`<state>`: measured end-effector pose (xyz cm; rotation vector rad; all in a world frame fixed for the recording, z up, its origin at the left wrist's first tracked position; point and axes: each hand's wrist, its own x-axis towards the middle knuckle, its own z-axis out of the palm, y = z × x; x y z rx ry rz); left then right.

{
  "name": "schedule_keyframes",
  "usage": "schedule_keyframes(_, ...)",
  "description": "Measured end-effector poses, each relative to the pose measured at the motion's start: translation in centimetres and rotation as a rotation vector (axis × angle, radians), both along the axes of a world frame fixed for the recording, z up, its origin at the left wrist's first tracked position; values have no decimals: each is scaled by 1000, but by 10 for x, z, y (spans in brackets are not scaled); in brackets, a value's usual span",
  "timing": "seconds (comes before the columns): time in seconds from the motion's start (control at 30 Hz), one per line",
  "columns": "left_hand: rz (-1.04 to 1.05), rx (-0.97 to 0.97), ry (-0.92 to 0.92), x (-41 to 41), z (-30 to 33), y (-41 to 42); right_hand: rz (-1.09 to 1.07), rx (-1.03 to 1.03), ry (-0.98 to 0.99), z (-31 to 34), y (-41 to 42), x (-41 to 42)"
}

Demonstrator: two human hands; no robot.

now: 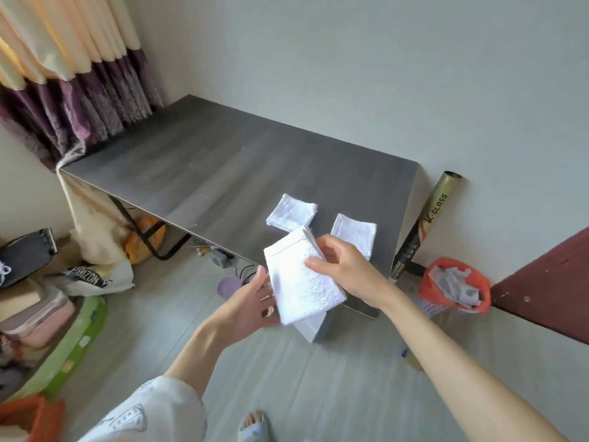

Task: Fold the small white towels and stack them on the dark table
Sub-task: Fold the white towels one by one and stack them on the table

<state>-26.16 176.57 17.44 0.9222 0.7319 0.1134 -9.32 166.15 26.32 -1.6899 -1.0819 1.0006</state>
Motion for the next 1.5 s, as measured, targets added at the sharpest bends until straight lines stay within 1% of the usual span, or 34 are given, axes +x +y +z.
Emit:
schedule_keyframes(0.1,-62,38,13,24,1,53,-120,-52,90,-14,35,16)
schedule_keyframes(0.27,-82,128,86,63,-13,122,-302,-197,232,-54,83,49)
schedule_keyframes(0.33,-66,184,120,83,-20,144,-331,-242,279,-67,106,64)
schedule_keyframes(0.4,-64,267,174,101,-28,170,-334,-290,285,-80,131,81)
schedule_keyframes(0.57,-58,401,316,148,-41,232,-368,-340,334,-107,191,123)
schedule_keyframes(0.73,-92,495,455,188,-65,272,-486,-431,366,-137,226,152)
schedule_keyframes(0.87,-164,519,554,208,-89,287,-559,-531,372,-162,240,162)
schedule_keyframes(1.0,-250,613,629,224,-109,294,-639,-563,359,-180,245,166)
schedule_keyframes(1.13,-311,698,678,237,-120,298,-670,-580,296,-190,249,168)
schedule_keyframes(1.23,-341,757,733,238,-124,299,-649,-597,226,-196,252,170)
schedule_keyframes(1.37,-334,761,728,235,-127,299,-621,-636,145,-205,255,172)
schedule_keyframes(1.5,-364,787,718,236,-129,304,-645,-643,130,-212,253,169)
